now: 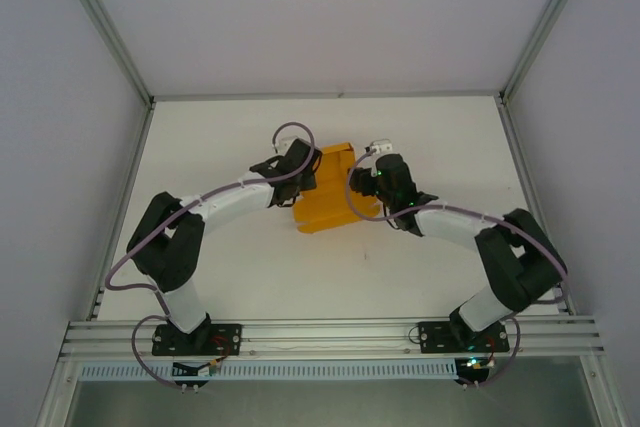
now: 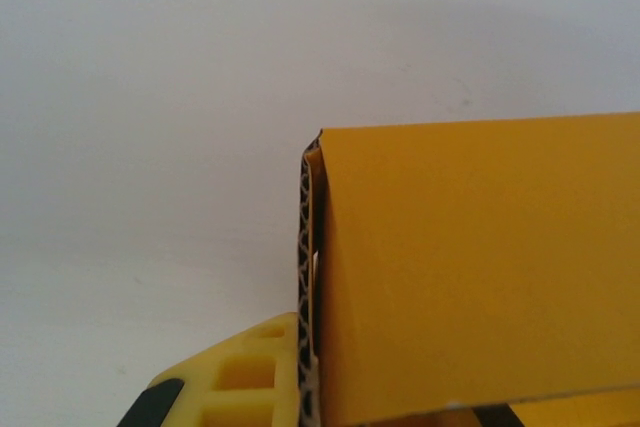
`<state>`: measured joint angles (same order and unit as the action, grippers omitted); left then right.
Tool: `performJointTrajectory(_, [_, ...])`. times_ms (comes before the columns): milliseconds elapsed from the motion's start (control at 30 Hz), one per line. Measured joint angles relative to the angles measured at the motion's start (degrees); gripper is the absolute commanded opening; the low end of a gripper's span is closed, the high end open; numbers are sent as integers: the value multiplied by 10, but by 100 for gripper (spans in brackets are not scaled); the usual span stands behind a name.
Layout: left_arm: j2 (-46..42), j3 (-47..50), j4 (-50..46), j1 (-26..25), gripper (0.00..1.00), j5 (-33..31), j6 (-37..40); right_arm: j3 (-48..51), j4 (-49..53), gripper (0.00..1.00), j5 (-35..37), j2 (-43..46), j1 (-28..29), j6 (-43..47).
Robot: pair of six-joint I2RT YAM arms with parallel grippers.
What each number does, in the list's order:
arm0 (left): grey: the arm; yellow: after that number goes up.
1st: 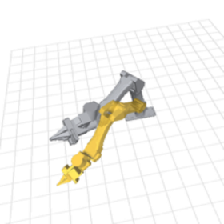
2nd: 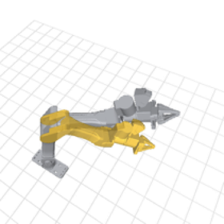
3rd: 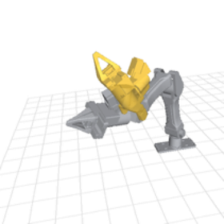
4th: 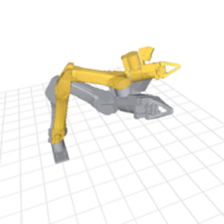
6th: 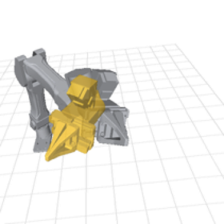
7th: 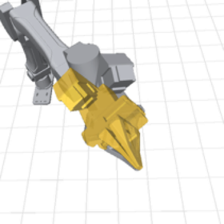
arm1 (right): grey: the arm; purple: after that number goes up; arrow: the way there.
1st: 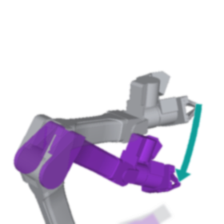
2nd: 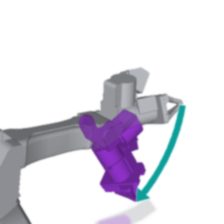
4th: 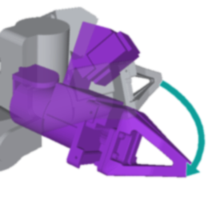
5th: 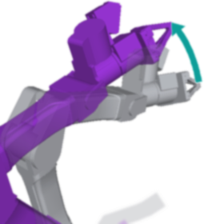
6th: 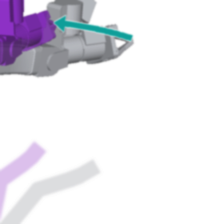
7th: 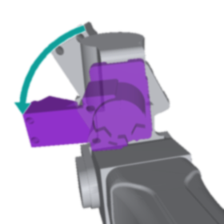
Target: Assemble paper box
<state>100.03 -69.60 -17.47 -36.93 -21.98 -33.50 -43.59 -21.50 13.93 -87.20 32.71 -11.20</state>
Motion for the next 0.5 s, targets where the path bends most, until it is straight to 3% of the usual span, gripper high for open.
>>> performJointTrajectory(100, [0,0,-7,5,0,-5,4,2,15,83,-40,35,-2,-5])
performJointTrajectory(233, [0,-1,-8,6,0,-6,14,3,43,71,-48,64,-2,-14])
performJointTrajectory(500, [0,-1,-6,6,0,11,36,-66,141,64,-64,4,-13,-1])
